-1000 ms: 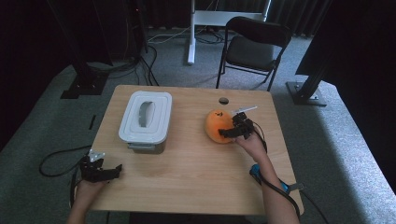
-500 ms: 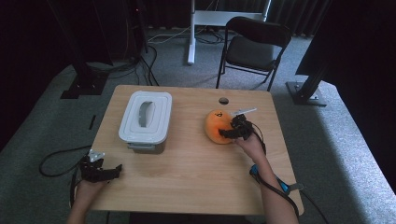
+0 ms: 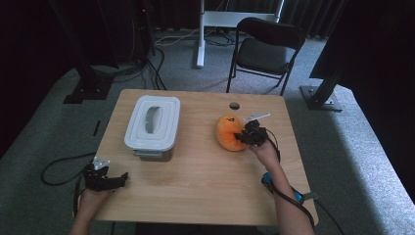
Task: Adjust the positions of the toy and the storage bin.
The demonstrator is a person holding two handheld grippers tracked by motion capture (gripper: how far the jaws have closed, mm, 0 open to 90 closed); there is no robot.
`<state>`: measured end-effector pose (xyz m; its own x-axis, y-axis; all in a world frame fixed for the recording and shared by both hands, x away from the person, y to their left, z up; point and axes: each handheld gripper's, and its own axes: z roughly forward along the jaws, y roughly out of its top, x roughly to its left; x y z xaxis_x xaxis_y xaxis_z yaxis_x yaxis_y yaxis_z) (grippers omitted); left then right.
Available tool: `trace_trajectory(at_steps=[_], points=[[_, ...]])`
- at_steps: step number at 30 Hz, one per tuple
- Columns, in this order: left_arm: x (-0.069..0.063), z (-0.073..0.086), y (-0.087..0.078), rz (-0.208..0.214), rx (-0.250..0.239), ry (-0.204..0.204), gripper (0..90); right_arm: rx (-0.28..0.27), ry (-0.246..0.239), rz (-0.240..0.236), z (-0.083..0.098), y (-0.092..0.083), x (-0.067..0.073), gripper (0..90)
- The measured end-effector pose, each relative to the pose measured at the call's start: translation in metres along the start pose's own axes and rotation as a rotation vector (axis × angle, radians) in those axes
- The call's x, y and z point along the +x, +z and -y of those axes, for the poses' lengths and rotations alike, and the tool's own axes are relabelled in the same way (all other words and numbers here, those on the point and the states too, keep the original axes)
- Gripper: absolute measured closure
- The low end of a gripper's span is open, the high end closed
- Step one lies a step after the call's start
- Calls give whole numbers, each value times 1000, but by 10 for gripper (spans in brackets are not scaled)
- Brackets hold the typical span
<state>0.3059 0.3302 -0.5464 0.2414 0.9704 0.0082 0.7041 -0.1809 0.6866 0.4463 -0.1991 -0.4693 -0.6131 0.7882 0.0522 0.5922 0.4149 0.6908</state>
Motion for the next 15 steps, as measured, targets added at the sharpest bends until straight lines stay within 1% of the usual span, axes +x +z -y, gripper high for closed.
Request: trace_trajectory(at_steps=[1,6,8,15], points=[[0,0,0,0,0,0,7,0,-5,5,0,-1,0,717],[0,0,0,0,0,0,7,3,1,15,1,-12,-6,722],[0,0,0,0,0,0,7,-3,12,21,3,-17,-11,722],[0,0,0,0,0,0,7,-13,42,71,12,-38,-29,725]])
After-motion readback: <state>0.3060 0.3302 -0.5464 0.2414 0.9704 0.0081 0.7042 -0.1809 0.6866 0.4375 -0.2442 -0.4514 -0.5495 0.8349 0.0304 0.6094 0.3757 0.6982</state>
